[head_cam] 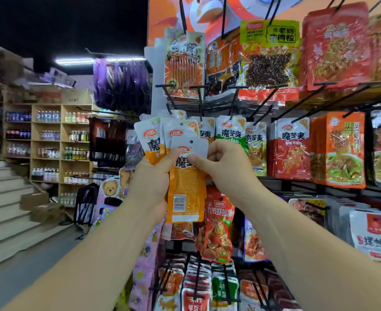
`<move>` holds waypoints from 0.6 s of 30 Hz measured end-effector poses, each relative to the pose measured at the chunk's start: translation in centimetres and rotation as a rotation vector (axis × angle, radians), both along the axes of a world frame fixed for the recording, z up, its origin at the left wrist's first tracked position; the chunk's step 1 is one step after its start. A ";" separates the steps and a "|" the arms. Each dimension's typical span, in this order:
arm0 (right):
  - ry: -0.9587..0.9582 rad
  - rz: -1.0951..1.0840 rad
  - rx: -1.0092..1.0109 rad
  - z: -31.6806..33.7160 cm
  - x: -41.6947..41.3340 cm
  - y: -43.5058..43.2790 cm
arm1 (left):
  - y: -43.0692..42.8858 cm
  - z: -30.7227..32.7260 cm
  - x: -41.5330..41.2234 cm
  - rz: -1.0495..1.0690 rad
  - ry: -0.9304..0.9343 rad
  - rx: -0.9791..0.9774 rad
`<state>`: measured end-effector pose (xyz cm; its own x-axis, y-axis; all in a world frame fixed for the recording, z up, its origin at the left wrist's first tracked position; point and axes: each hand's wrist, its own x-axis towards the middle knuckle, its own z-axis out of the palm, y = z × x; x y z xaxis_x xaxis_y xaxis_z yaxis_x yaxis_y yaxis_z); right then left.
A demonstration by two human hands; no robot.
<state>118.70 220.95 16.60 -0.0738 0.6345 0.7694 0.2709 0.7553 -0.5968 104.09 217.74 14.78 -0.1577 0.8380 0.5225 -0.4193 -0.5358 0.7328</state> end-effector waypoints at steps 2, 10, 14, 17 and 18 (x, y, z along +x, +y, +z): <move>0.008 0.016 -0.017 -0.1 0.3 -0.1 | -0.2 0.0 0.2 -0.015 -0.008 -0.009; -0.018 0.082 -0.039 -0.1 1.6 -1.0 | -0.2 -0.4 -0.2 -0.031 0.056 0.011; 0.027 0.038 -0.036 0.0 1.9 -0.5 | 0.3 -0.4 -0.6 0.055 0.039 0.019; 0.087 -0.046 -0.004 0.4 2.1 -0.5 | 0.6 -0.1 -0.9 0.212 0.070 0.070; 0.131 -0.027 -0.018 0.6 2.1 -0.4 | 0.7 0.0 -1.0 0.245 0.079 0.088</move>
